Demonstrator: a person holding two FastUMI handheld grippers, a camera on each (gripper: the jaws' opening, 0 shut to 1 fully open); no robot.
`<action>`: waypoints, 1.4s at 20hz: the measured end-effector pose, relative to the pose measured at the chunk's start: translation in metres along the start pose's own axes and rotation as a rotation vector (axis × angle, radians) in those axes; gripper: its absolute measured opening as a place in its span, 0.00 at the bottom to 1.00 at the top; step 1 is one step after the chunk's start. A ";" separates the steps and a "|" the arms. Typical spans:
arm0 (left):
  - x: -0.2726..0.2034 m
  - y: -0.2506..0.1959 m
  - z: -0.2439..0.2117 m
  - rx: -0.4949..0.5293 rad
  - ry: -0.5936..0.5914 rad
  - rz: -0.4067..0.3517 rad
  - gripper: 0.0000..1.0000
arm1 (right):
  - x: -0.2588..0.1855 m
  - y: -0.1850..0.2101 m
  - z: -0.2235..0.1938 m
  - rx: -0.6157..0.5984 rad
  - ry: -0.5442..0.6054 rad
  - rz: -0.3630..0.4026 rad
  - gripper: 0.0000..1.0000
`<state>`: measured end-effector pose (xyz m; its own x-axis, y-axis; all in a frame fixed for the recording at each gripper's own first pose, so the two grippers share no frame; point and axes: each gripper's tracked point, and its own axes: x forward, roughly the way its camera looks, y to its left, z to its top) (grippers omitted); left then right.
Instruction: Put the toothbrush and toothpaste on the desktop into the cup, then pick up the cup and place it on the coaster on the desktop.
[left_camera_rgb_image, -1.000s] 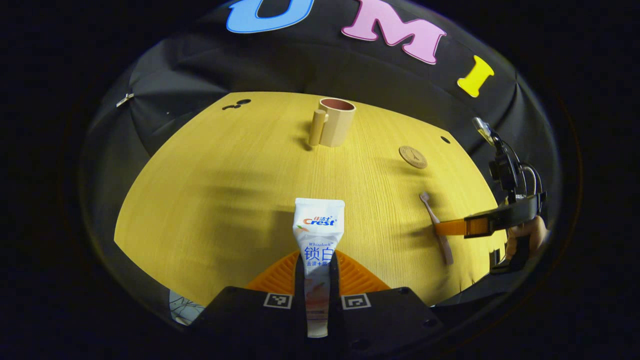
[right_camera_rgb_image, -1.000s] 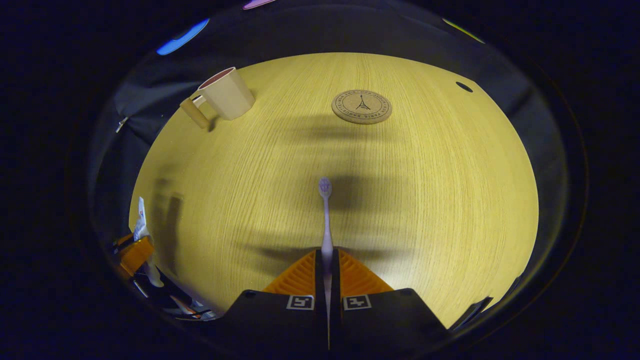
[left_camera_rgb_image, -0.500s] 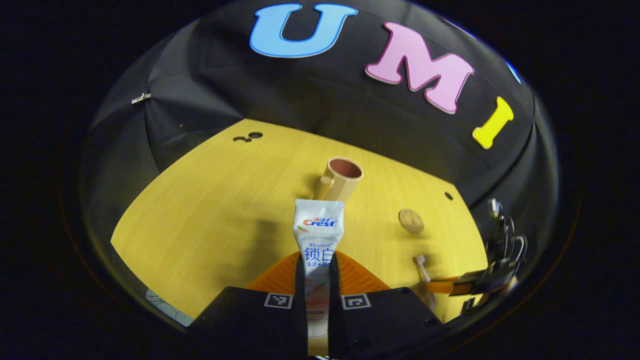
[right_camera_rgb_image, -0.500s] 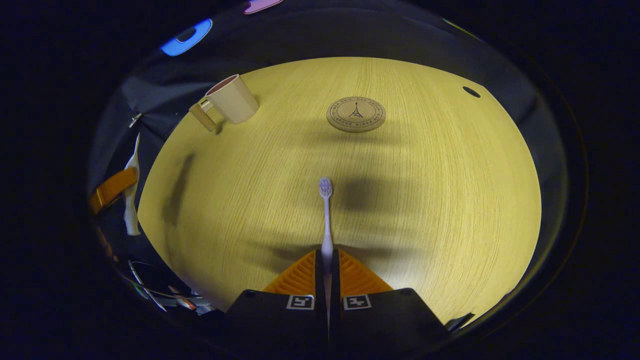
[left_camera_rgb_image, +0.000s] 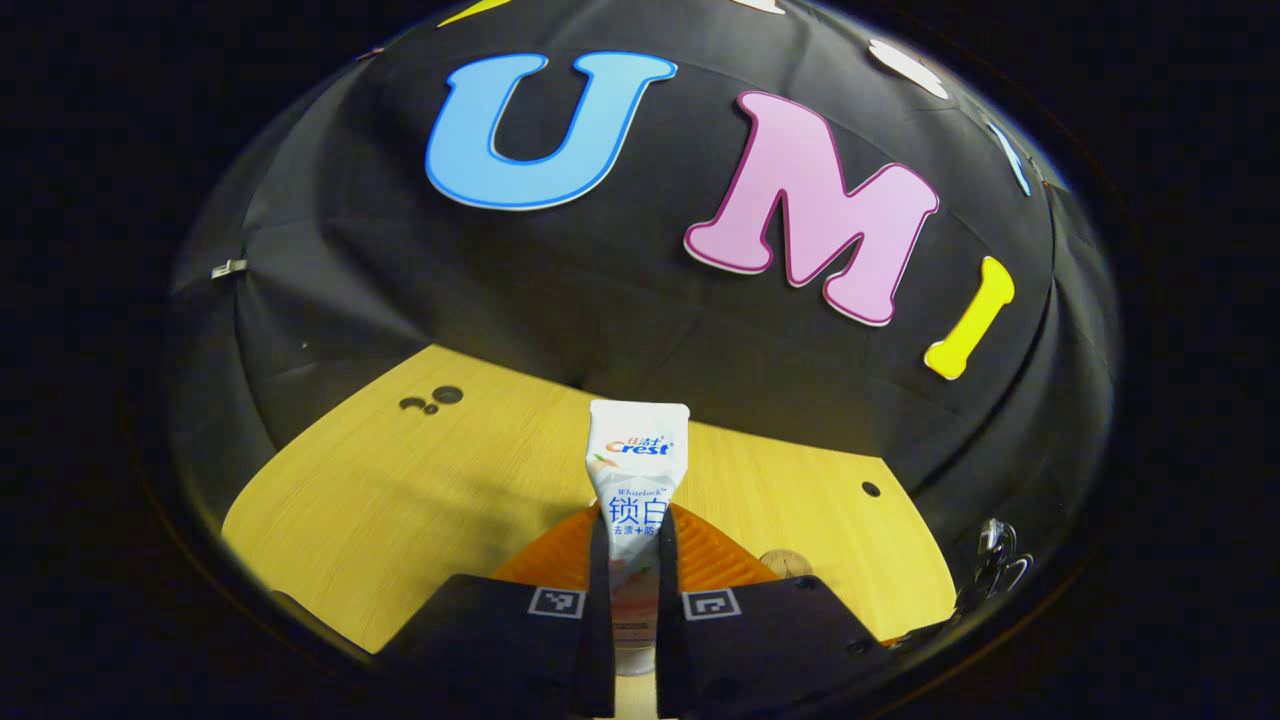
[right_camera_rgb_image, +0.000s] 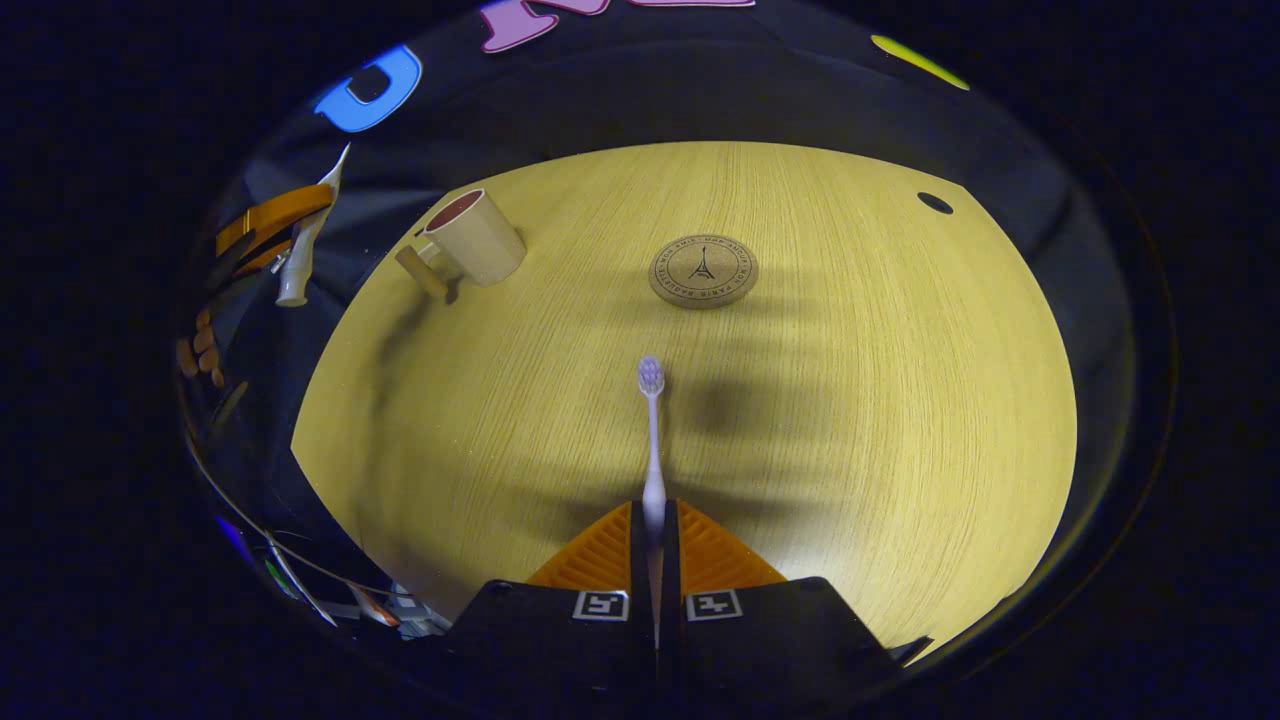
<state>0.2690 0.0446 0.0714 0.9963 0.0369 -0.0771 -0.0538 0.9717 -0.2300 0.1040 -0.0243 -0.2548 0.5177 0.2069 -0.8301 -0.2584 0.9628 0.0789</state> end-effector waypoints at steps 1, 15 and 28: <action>0.011 -0.005 0.008 -0.010 -0.019 -0.018 0.21 | 0.001 -0.001 0.001 0.012 0.000 0.000 0.06; 0.137 0.006 -0.006 -0.082 -0.141 -0.013 0.21 | 0.010 -0.010 0.014 0.057 -0.076 0.004 0.06; 0.086 0.030 -0.039 0.132 -0.123 0.118 0.89 | 0.008 0.004 0.034 0.075 -0.128 0.024 0.06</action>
<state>0.3507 0.0678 0.0204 0.9847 0.1724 0.0245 -0.1693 0.9808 -0.0963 0.1346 -0.0129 -0.2428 0.6132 0.2456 -0.7508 -0.2127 0.9667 0.1424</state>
